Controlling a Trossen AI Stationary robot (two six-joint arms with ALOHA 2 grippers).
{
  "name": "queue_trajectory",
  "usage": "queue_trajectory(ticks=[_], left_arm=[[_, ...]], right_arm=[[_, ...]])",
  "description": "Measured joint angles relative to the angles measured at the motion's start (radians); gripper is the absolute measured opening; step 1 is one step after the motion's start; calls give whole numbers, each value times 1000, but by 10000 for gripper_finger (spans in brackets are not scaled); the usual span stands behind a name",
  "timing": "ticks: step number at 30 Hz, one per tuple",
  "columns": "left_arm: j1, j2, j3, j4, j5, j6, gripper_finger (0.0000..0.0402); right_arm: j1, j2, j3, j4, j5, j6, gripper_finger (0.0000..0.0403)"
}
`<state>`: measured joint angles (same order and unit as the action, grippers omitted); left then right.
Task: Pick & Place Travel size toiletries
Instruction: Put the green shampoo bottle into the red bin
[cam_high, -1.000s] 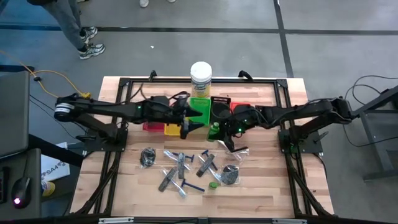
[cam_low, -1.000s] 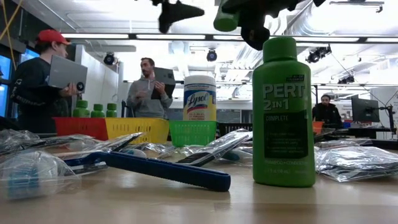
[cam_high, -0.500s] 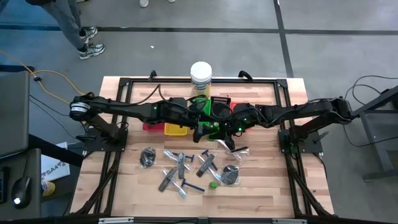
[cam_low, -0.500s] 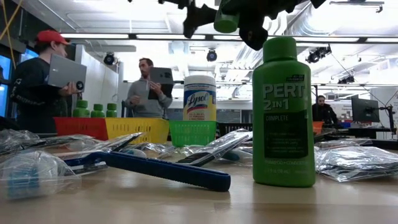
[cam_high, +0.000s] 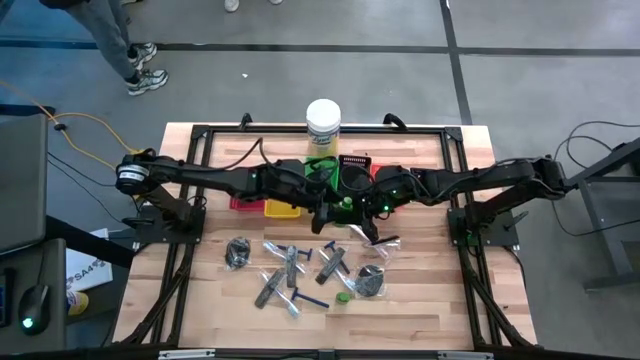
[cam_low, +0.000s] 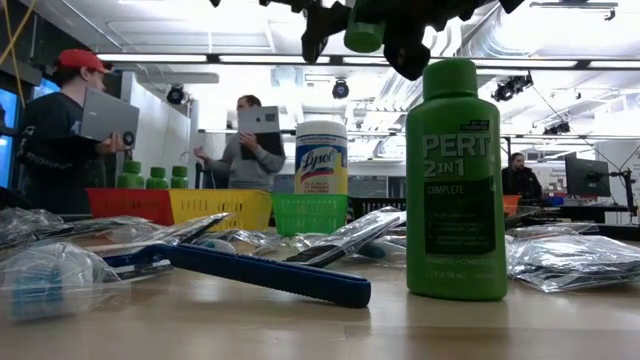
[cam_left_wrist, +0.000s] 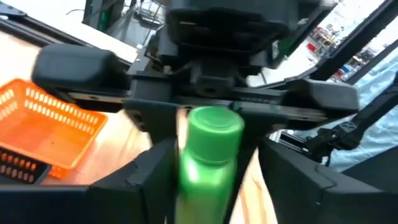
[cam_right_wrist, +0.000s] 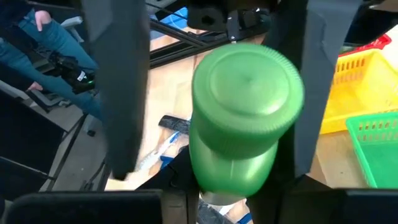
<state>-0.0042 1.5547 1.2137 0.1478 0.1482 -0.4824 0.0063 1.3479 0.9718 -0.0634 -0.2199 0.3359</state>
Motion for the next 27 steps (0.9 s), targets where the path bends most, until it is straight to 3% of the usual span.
queue_trajectory(ticks=[8,18,22,27], left_arm=[[-15,0,-1,7,-4,-19,121],[-15,0,-1,7,15,-19,101],[-15,0,-1,8,20,-13,99],[-17,0,-1,1,29,-2,97]], right_arm=[[1,0,0,4,-12,0,87],[1,0,0,2,-20,3,92],[1,0,0,1,-23,3,121],[-1,0,0,-6,-45,5,185]])
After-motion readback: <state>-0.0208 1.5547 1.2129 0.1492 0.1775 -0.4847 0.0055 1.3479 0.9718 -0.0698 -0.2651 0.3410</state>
